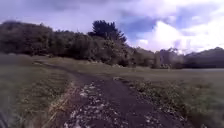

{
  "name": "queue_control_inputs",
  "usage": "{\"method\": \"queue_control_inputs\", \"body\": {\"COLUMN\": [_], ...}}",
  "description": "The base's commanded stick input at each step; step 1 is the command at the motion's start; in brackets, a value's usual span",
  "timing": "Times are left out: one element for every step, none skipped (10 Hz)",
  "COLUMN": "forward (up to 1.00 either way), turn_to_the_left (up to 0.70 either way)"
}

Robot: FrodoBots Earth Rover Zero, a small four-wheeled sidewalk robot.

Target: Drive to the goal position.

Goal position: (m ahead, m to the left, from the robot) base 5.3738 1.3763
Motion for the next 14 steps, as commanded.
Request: {"method": "queue_control_inputs", "body": {"forward": [0.85,0.85,0.85,0.85,0.85,0.85,0.85,0.85,0.85,0.85,0.85,0.85,0.85,0.85], "turn_to_the_left": [0.0,0.0,0.0,0.0,0.0,0.0,0.0,0.0,0.0,0.0,0.1,0.34,0.33,0.33]}}
